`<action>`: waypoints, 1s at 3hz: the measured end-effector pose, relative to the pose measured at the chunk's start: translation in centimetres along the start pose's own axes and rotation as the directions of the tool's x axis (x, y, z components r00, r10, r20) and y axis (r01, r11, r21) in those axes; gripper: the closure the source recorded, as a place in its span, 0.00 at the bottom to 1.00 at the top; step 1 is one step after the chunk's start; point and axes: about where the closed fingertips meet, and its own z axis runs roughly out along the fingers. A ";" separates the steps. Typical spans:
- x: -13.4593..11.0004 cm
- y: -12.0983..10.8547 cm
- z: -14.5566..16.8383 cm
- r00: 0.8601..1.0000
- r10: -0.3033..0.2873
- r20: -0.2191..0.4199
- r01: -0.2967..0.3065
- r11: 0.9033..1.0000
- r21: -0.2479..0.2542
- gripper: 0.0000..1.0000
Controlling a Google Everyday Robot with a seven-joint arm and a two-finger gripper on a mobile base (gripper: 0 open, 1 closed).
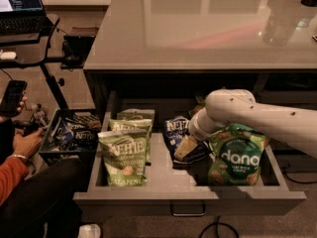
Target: Pick green jalapeno chip bag from top drawer and place on counter
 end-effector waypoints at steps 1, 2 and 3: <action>0.0 0.4 0.9 1.000 -0.002 -0.012 0.001 1.000 -0.029 0.42; 0.0 0.4 0.8 1.000 -0.002 -0.012 0.001 1.000 -0.029 0.65; -0.2 0.3 0.4 1.000 -0.002 -0.012 0.001 1.000 -0.029 0.89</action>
Offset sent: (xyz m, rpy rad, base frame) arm -0.0010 0.0041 -0.0077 0.0012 0.0269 0.0117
